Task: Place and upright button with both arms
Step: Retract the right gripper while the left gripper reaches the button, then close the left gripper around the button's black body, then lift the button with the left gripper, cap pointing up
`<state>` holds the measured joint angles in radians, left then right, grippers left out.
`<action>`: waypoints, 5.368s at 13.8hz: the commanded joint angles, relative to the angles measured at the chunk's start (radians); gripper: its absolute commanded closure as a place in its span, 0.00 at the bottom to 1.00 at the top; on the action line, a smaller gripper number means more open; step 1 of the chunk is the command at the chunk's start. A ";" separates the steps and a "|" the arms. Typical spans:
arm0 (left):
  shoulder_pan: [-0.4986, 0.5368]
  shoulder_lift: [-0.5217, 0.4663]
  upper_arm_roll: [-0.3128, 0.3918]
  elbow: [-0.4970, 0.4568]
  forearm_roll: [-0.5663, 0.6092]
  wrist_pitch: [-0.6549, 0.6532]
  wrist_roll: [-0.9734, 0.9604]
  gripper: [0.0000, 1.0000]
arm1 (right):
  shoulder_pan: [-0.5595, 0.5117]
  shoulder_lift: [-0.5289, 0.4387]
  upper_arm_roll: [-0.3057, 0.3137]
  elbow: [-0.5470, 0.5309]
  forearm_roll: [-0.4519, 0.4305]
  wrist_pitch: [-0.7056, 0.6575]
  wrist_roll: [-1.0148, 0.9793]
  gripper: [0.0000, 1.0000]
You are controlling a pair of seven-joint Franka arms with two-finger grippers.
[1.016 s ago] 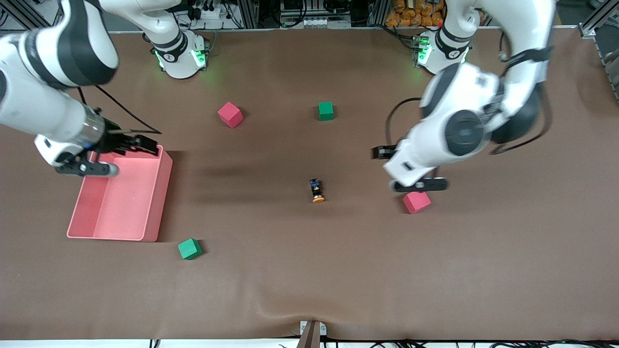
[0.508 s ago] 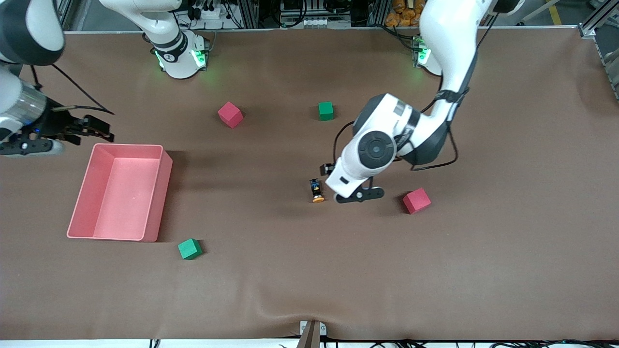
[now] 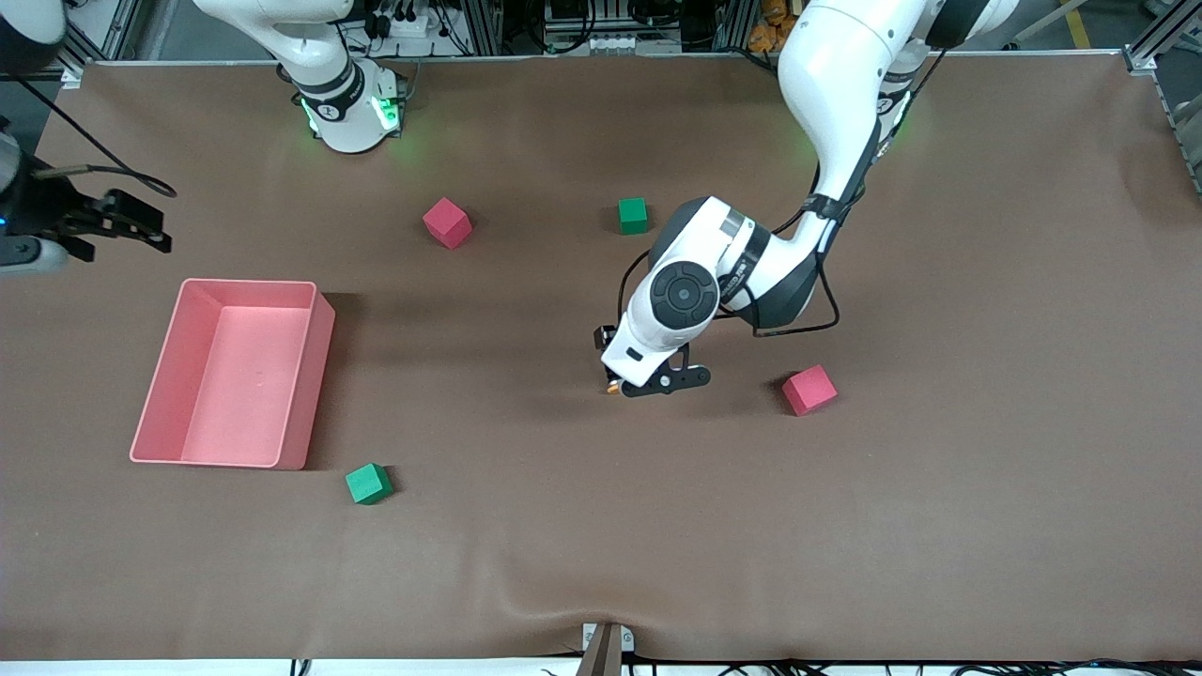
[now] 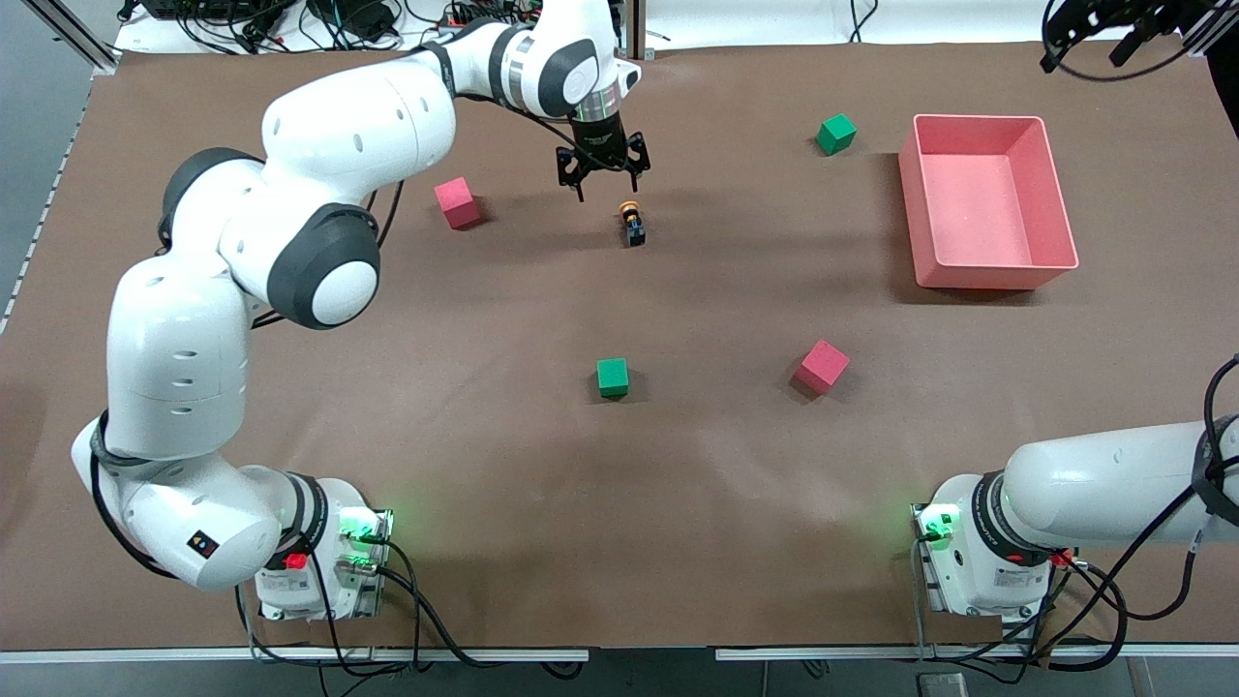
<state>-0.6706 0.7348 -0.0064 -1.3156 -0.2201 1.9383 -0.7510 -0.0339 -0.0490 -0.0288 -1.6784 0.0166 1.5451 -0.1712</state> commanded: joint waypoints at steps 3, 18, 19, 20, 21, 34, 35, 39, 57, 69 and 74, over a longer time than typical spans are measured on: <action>-0.046 0.060 0.014 0.024 -0.010 0.063 -0.039 0.00 | 0.046 0.121 0.004 0.239 -0.006 -0.163 0.074 0.00; -0.037 0.159 0.017 0.029 -0.018 0.237 -0.108 0.00 | 0.060 0.084 0.001 0.237 -0.011 -0.177 0.085 0.00; -0.038 0.161 0.017 0.027 -0.018 0.249 -0.108 0.00 | 0.072 0.074 -0.005 0.230 -0.011 -0.178 0.085 0.00; -0.041 0.164 0.017 0.027 -0.018 0.251 -0.111 0.00 | 0.072 0.070 -0.011 0.229 -0.012 -0.180 0.085 0.00; -0.047 0.164 0.016 0.029 -0.018 0.252 -0.113 0.00 | 0.071 0.064 -0.025 0.226 -0.012 -0.183 0.085 0.00; -0.050 0.184 0.011 0.025 -0.013 0.252 -0.080 0.15 | 0.072 0.003 -0.088 0.157 -0.006 -0.160 0.162 0.00; -0.050 0.184 0.011 0.025 -0.013 0.252 -0.080 0.17 | 0.075 0.004 -0.086 0.157 -0.004 -0.160 0.160 0.00; -0.050 0.190 0.011 0.025 -0.013 0.252 -0.067 0.29 | 0.081 0.009 -0.086 0.154 -0.007 -0.163 0.160 0.00; -0.081 0.063 0.025 0.026 0.169 0.257 -0.212 1.00 | 0.097 0.011 -0.085 0.154 -0.018 -0.169 0.156 0.00; -0.450 0.112 0.075 0.015 0.881 0.035 -1.178 1.00 | 0.094 0.012 -0.088 0.157 -0.023 -0.168 0.160 0.00; -0.538 0.164 0.082 0.015 1.125 -0.079 -1.472 1.00 | 0.101 0.009 -0.085 0.154 -0.020 -0.168 0.186 0.00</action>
<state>-1.1626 0.8586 0.0564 -1.3071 0.8046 1.9055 -2.1059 0.0601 -0.0217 -0.1151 -1.5132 0.0035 1.3799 -0.0190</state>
